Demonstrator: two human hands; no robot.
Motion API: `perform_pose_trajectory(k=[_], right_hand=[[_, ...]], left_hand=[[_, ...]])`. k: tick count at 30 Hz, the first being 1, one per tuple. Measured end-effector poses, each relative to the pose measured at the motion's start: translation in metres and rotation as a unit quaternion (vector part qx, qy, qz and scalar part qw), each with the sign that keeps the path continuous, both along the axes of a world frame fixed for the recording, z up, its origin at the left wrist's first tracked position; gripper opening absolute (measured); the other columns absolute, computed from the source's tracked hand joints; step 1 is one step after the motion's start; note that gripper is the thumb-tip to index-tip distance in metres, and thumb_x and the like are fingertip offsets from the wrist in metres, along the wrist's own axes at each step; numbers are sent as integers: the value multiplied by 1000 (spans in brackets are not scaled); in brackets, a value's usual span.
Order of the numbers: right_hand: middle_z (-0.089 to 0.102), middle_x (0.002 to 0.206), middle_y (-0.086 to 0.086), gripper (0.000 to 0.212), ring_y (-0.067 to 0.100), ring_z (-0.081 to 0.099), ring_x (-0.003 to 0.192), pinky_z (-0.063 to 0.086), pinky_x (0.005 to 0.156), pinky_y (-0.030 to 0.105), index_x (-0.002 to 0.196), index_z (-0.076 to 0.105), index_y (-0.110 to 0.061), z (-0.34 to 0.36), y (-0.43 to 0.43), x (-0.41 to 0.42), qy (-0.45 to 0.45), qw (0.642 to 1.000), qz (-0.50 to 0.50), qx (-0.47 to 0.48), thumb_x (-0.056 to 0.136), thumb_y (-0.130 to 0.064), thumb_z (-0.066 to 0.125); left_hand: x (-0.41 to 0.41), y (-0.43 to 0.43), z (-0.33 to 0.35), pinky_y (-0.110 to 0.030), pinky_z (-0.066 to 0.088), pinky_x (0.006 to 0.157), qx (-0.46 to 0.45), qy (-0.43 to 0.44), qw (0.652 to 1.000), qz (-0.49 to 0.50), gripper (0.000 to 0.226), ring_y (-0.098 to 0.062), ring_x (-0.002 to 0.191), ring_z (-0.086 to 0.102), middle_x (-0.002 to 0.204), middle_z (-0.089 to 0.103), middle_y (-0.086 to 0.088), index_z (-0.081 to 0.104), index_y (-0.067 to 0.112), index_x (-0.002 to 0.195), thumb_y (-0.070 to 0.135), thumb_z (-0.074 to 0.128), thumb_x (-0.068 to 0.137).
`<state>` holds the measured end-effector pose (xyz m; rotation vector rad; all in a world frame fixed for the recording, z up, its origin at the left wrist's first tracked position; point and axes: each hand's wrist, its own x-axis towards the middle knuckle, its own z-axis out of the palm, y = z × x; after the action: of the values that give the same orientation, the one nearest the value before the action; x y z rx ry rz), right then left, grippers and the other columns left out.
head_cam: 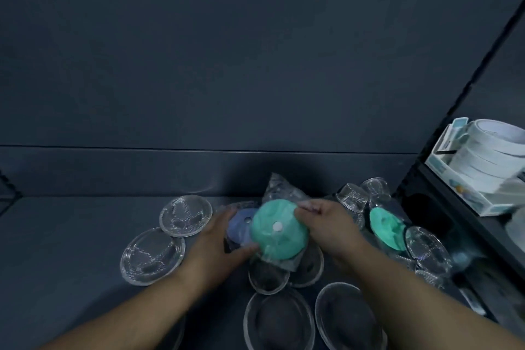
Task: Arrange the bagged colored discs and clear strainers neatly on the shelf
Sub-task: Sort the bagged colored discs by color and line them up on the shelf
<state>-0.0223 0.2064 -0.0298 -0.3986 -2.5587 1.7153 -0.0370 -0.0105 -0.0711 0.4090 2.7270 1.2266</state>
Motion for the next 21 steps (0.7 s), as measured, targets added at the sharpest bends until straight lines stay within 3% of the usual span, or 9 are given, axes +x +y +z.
perform_pose_trajectory(k=[2,4,7,9,11,13,16,18,21], right_hand=[[75,82,4,12,19,70,80,56,80,40,79,75,-16,-4,16,1,-15,999,-34,-17,85,-17,65],[75,79,4,12,27,71,82,56,82,48,73,74,-21,-8,26,2,-33,998,-47,-24,79,-27,66],[74,77,11,25,32,71,79,56,78,52,74,72,-12,-16,29,4,-57,995,-71,-29,69,-35,66],[72,72,12,28,25,67,67,55,72,51,71,68,-7,-19,28,6,-62,996,-68,-5,72,-35,68],[69,64,6,22,17,61,61,55,69,45,64,68,-12,-22,27,8,-62,996,-56,27,81,-25,68],[62,53,-3,29,14,57,56,53,66,40,56,66,-18,-26,25,9,-69,995,-48,44,85,-19,66],[58,49,-3,30,17,57,52,55,66,44,55,66,-17,-32,24,9,-67,994,-42,77,85,-18,66],[64,57,-2,18,18,63,57,58,67,45,67,71,-13,-36,23,7,-60,993,-43,94,83,-19,68],[72,71,3,14,22,70,68,58,71,45,79,73,-10,-40,19,8,-66,991,-51,106,81,-23,69]], left_hand=[[-2,1,-10,-15,11,112,-55,-14,998,-26,98,-9,144,17,157,20,7,25,22,150,67,63,72],[-6,4,-14,-18,9,113,-86,-43,995,-37,85,-12,146,13,160,13,3,21,23,151,55,61,83],[-16,13,-13,-20,12,113,-83,-39,995,-31,70,-16,146,16,159,15,-3,23,25,149,46,56,91],[-23,18,-14,-19,16,111,-80,-41,996,-19,66,-17,144,23,158,21,-4,26,20,149,41,54,93],[-29,22,-16,-21,26,106,-35,-49,998,36,60,-20,135,38,150,38,-7,35,13,145,32,57,92],[-32,24,-15,-21,37,89,42,-53,991,118,47,-20,113,54,127,57,-6,49,11,133,20,63,89],[-35,27,-18,-24,42,82,174,-123,954,209,40,-18,95,58,107,64,-4,56,15,121,10,68,83],[-38,27,-23,-32,48,81,237,-170,928,234,47,-23,89,61,102,66,-10,56,13,117,18,74,74],[-38,28,-27,-38,50,82,195,-172,939,226,54,-30,92,64,104,65,-11,54,12,110,28,76,64]])
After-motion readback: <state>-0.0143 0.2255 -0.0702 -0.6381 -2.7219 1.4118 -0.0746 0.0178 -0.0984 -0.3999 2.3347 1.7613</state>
